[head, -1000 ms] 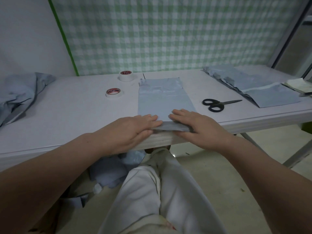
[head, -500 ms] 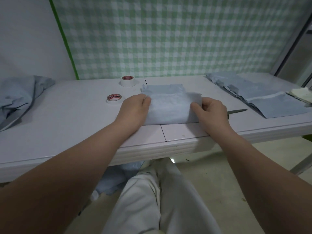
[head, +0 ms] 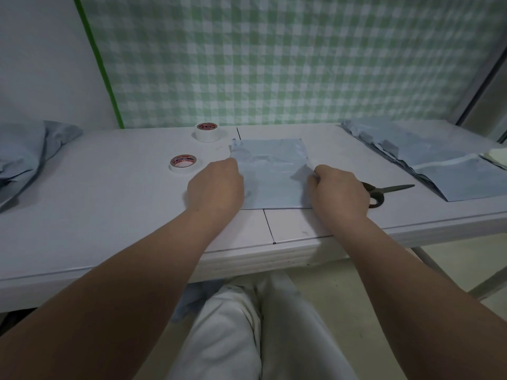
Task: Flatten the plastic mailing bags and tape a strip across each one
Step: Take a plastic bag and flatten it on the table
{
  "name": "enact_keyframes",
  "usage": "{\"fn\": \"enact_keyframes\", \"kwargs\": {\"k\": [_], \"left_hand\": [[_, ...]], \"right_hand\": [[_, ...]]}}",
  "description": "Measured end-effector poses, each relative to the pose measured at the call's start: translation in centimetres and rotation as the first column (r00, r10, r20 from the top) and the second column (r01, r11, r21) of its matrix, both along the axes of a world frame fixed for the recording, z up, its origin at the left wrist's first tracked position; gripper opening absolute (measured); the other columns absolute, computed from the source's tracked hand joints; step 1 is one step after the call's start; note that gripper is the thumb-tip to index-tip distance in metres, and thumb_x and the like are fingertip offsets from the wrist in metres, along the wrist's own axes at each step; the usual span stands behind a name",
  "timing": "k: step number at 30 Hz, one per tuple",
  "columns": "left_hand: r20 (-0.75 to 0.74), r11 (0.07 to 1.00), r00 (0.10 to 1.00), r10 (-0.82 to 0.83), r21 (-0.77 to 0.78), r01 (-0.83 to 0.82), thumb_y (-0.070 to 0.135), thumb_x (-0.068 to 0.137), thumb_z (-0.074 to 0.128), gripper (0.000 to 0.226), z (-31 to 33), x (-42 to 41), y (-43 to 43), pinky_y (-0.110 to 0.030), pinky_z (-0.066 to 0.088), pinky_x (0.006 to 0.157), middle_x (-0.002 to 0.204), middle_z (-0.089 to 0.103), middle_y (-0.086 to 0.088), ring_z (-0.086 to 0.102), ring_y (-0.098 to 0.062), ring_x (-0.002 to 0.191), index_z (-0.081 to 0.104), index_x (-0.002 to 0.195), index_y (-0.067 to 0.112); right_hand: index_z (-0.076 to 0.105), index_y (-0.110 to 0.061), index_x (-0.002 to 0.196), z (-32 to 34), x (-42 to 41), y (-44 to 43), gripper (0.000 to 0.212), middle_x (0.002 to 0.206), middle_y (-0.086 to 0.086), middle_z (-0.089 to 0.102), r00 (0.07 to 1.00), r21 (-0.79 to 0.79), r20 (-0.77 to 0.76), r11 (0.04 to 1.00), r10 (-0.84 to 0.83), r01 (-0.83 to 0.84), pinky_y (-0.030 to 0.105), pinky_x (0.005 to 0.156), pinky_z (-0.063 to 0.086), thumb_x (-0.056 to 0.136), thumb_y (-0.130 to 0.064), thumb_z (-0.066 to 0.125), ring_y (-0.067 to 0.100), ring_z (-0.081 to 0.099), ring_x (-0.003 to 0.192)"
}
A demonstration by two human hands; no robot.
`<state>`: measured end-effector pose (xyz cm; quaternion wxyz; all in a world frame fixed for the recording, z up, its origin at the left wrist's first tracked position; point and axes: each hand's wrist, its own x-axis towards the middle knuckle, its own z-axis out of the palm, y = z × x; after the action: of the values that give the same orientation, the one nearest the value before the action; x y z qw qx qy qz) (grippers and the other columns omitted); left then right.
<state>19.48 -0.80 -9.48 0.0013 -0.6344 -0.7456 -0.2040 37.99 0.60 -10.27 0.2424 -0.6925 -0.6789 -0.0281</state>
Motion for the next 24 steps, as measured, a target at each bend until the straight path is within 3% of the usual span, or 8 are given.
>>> {"fn": "enact_keyframes", "kwargs": {"k": [3, 5, 9, 11, 15, 17, 19, 24], "left_hand": [[-0.025, 0.989, 0.999, -0.033, 0.141, 0.036, 0.008, 0.087, 0.052, 0.031, 0.0, 0.3, -0.1, -0.039, 0.040, 0.072, 0.111, 0.051, -0.012, 0.051, -0.033, 0.102, 0.048, 0.118, 0.010], [-0.033, 0.952, 0.972, -0.232, 0.198, 0.234, 0.010, 0.089, 0.050, 0.036, 0.1, 0.9, -0.2, -0.042, 0.040, 0.088, 0.119, 0.052, -0.011, 0.050, -0.032, 0.110, 0.052, 0.124, 0.012], [-0.056, 0.849, 0.853, -0.518, -0.152, 0.506, 0.035, 0.101, 0.031, 0.046, -0.4, 2.3, -1.6, -0.038, 0.023, 0.113, 0.150, 0.031, -0.007, 0.026, -0.023, 0.139, 0.037, 0.142, 0.017], [-0.165, 0.825, 0.826, -0.539, -0.303, 0.478, 0.047, 0.100, 0.018, 0.056, -0.8, 2.4, -2.0, -0.041, 0.012, 0.117, 0.159, 0.011, -0.001, 0.010, -0.019, 0.145, 0.019, 0.150, 0.022], [-0.181, 0.829, 0.837, -0.516, -0.353, 0.435, 0.056, 0.096, 0.011, 0.061, -0.9, 2.2, -2.2, -0.043, 0.004, 0.118, 0.160, -0.003, 0.002, -0.002, -0.022, 0.147, 0.004, 0.151, 0.031], [-0.167, 0.832, 0.848, -0.504, -0.357, 0.424, 0.058, 0.095, 0.010, 0.061, -1.0, 2.3, -2.3, -0.044, 0.002, 0.118, 0.160, -0.005, 0.004, -0.005, -0.022, 0.147, 0.001, 0.151, 0.034], [-0.168, 0.834, 0.849, -0.500, -0.355, 0.421, 0.059, 0.095, 0.009, 0.062, -1.1, 2.3, -2.4, -0.045, 0.001, 0.118, 0.160, -0.006, 0.005, -0.006, -0.022, 0.147, 0.000, 0.151, 0.035], [-0.168, 0.839, 0.857, -0.488, -0.361, 0.407, 0.060, 0.094, 0.009, 0.061, -1.0, 2.4, -2.5, -0.047, -0.002, 0.118, 0.160, -0.009, 0.006, -0.009, -0.023, 0.147, -0.001, 0.150, 0.037]], "right_hand": [[0.044, -0.014, 0.075, 0.0, 0.0, 0.2, 0.025, 0.064, 0.001, 0.041, 1.000, -0.008, 0.010, 1.000, 0.007, -0.007, 0.028, 0.047, 0.017, 0.097, -0.023, 0.035, 0.028, 0.044, 0.069], [0.045, -0.014, 0.076, 0.0, 0.1, 0.2, 0.025, 0.068, 0.003, 0.044, 1.000, -0.012, 0.003, 1.000, 0.014, -0.014, 0.029, 0.047, 0.017, 0.097, -0.022, 0.035, 0.029, 0.044, 0.070], [0.045, -0.015, 0.076, 0.0, 0.1, 0.4, 0.024, 0.074, 0.006, 0.049, 0.999, -0.024, -0.030, 1.000, 0.011, -0.012, 0.031, 0.051, 0.023, 0.097, -0.024, 0.036, 0.029, 0.044, 0.073], [0.042, -0.015, 0.070, 0.0, 0.1, 0.3, 0.027, 0.071, 0.004, 0.048, 0.999, -0.023, -0.045, 1.000, 0.000, -0.001, 0.032, 0.054, 0.026, 0.096, -0.024, 0.037, 0.029, 0.044, 0.073], [0.038, -0.014, 0.066, -0.2, 0.3, -0.1, 0.030, 0.063, -0.001, 0.041, 0.997, -0.005, -0.082, 1.000, -0.003, 0.003, 0.031, 0.048, 0.019, 0.095, -0.023, 0.040, 0.028, 0.042, 0.071], [0.050, -0.013, 0.090, -0.2, 0.3, -0.3, 0.014, 0.071, 0.000, 0.048, 0.989, 0.019, -0.151, 1.000, -0.001, 0.004, 0.032, 0.052, 0.024, 0.095, -0.024, 0.042, 0.026, 0.043, 0.072], [0.044, -0.018, 0.119, 0.0, 0.2, -0.6, 0.025, 0.075, 0.002, 0.054, 0.980, 0.024, -0.201, 1.000, -0.001, 0.005, 0.032, 0.051, 0.026, 0.094, -0.023, 0.043, 0.025, 0.048, 0.071], [0.037, -0.029, 0.126, 0.0, 0.3, -1.0, 0.035, 0.070, 0.005, 0.057, 0.984, 0.045, -0.173, 0.998, 0.045, -0.038, 0.032, 0.054, 0.032, 0.093, -0.017, 0.042, 0.028, 0.052, 0.069]]}}
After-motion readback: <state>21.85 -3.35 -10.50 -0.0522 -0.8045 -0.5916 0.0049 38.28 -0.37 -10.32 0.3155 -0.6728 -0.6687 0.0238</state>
